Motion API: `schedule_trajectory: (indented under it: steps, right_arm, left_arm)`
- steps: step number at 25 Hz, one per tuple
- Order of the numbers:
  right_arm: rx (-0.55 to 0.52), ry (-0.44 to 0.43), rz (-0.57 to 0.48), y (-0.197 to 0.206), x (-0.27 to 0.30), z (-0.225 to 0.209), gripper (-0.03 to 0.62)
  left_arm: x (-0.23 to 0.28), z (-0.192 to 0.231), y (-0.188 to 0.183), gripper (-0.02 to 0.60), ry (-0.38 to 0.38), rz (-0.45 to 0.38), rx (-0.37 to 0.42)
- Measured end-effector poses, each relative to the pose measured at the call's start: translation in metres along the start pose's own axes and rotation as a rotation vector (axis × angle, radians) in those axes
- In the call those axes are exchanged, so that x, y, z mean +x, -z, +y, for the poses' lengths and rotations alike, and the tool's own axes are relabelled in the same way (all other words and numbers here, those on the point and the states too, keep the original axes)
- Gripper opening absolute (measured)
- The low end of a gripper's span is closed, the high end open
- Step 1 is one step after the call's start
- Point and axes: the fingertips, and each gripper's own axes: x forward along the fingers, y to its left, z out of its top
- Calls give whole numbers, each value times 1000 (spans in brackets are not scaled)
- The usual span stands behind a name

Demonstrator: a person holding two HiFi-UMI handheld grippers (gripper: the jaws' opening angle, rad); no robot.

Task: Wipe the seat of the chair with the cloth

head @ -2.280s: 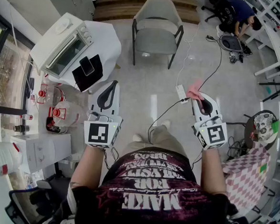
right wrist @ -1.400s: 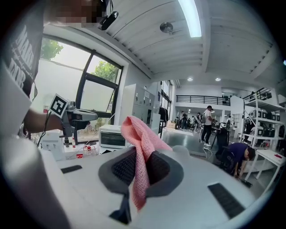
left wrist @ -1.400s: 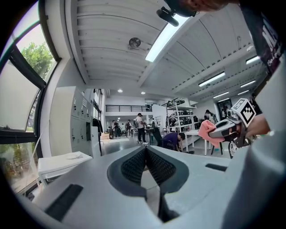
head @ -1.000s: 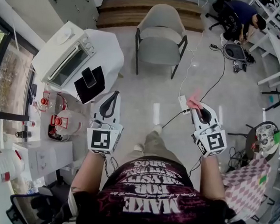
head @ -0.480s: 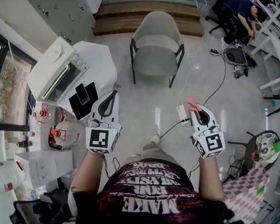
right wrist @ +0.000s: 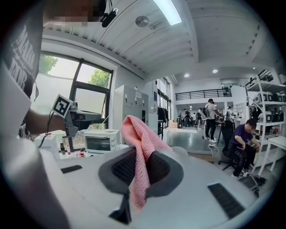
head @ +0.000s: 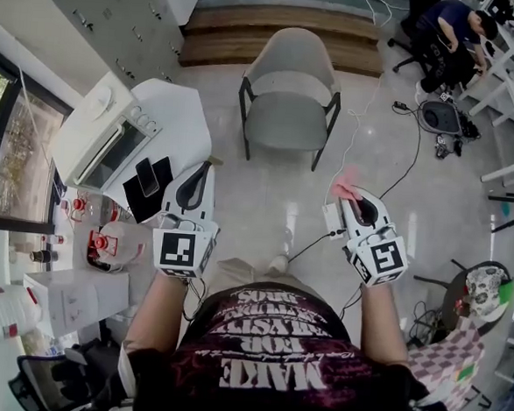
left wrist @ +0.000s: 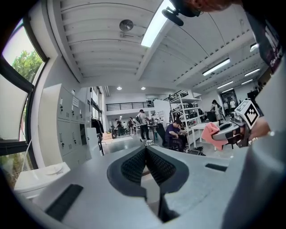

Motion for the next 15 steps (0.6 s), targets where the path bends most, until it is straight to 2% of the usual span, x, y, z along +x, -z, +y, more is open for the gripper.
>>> schedule_trajectory:
  steps: [6,15]
  right_arm:
    - [7,-1,3,2,8,-17,32]
    - [4,18,23,6,22,-29,32]
  left_arm:
    - [10,6,-1,6,-14,8,7]
    - [32,7,8,5,16,12,-1]
